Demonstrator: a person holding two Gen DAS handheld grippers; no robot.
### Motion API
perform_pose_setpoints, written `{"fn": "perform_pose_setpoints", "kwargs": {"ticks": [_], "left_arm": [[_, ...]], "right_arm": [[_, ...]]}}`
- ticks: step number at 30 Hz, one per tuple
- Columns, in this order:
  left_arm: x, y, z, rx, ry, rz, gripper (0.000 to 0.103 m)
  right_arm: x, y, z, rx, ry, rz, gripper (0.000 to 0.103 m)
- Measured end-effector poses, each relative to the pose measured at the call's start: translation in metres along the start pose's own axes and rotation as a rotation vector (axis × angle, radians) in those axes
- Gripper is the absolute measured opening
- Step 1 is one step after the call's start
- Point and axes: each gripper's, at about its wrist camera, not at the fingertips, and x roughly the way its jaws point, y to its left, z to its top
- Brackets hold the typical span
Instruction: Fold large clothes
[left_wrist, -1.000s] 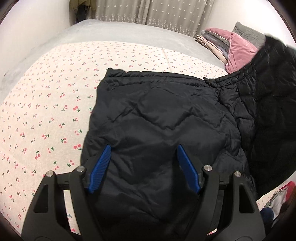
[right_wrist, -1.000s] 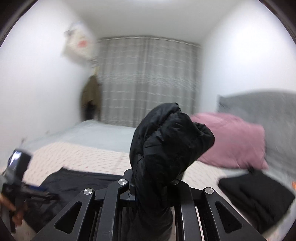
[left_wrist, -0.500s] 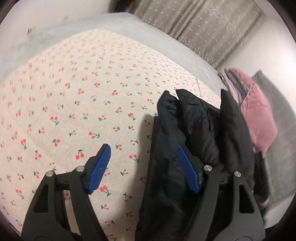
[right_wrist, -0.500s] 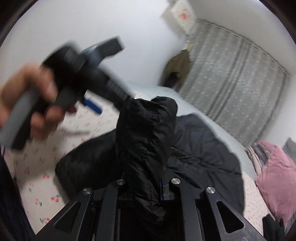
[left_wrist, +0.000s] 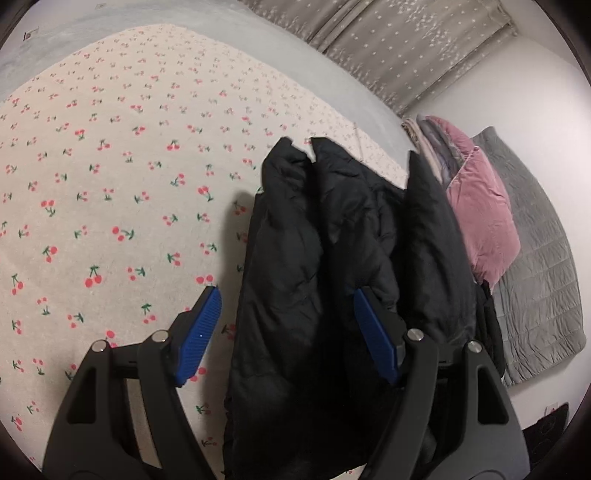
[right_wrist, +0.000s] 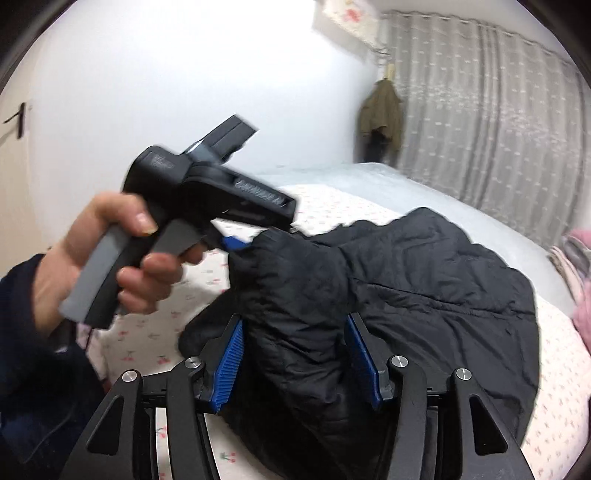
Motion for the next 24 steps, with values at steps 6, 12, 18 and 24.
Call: {"fn": "perform_pose_setpoints", "kwargs": {"ticks": [6,12,18,24], "left_arm": [[0.000,0.013,0.003,-0.075,-0.002,-0.040,0.075],[0.005,0.026,0.002,-0.138,0.020,-0.043,0.075],[-0.010,0.036,0.004,-0.200,-0.025,-0.111,0.075],[-0.026,0.016,0.002,-0.099,-0.113,-0.039,0.075]], "right_arm": [[0.003,0.028,-0.010,-0.068,-0.045,-0.038,0.010],[0.004,0.057,-0.012,-0.149,-0.082,-0.028,0.010],[0.045,0.055,-0.036,-0.153,0.062,0.042,0.010],[0.042,0.029,-0.034,-0.003,0.096,0.164,0.016]]}}
